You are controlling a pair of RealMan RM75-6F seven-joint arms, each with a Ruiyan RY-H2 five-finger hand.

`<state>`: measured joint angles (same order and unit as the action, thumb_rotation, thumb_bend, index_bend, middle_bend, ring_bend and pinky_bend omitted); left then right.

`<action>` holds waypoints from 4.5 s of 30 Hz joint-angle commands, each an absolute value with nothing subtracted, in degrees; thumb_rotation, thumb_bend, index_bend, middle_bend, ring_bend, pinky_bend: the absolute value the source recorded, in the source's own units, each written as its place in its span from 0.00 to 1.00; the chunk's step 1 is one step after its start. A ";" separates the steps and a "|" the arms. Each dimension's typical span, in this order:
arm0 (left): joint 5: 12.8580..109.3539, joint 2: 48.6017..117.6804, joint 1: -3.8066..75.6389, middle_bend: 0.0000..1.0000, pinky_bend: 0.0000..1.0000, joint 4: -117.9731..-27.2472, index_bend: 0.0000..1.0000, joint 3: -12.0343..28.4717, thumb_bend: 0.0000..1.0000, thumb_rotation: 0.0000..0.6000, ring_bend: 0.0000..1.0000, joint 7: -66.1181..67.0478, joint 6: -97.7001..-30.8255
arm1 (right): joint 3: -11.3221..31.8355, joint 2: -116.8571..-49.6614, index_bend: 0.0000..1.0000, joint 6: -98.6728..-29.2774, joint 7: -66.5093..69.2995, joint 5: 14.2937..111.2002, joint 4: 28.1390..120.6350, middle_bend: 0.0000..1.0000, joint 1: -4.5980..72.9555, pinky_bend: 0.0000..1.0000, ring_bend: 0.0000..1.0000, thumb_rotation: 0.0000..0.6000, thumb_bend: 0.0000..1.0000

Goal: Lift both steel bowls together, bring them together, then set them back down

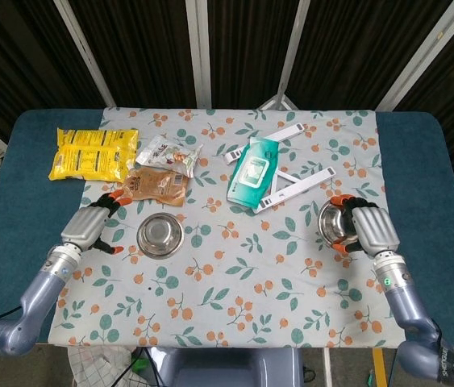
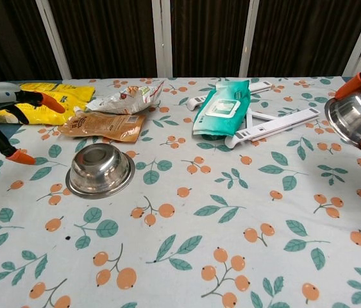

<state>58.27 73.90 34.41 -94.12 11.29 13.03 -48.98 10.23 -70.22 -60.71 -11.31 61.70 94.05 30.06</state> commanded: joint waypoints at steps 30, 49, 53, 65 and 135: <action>43.13 90.98 47.92 0.01 0.19 -87.37 0.16 7.84 0.00 1.00 0.00 27.68 -50.09 | 10.49 -66.84 0.37 -59.52 -5.12 63.03 90.30 0.28 28.02 0.32 0.39 1.00 0.03; 45.27 90.92 47.50 0.31 0.37 -88.35 0.41 6.46 0.00 1.00 0.22 29.81 -54.48 | 10.77 -67.47 0.37 -59.70 -3.78 63.12 88.72 0.28 27.33 0.34 0.39 1.00 0.03; 47.72 90.58 46.79 0.36 0.41 -88.19 0.47 6.71 0.01 1.00 0.26 28.84 -56.45 | 11.01 -67.49 0.37 -59.79 -3.77 62.88 88.54 0.28 27.28 0.34 0.39 1.00 0.03; 70.13 86.82 34.92 0.36 0.40 -94.69 0.49 17.03 0.01 1.00 0.26 -26.35 -66.53 | 16.34 -66.54 0.38 -56.41 10.30 65.41 89.25 0.28 29.51 0.34 0.39 1.00 0.03; 83.26 121.01 44.55 0.32 0.37 -65.18 0.47 20.08 0.01 1.00 0.21 -51.73 -77.51 | 22.05 -74.04 0.41 -42.72 54.36 66.31 104.09 0.29 39.93 0.34 0.39 1.00 0.04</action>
<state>83.18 120.93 44.61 -65.31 20.16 -51.61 -77.35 21.98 -74.11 -42.69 54.41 66.43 104.07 39.99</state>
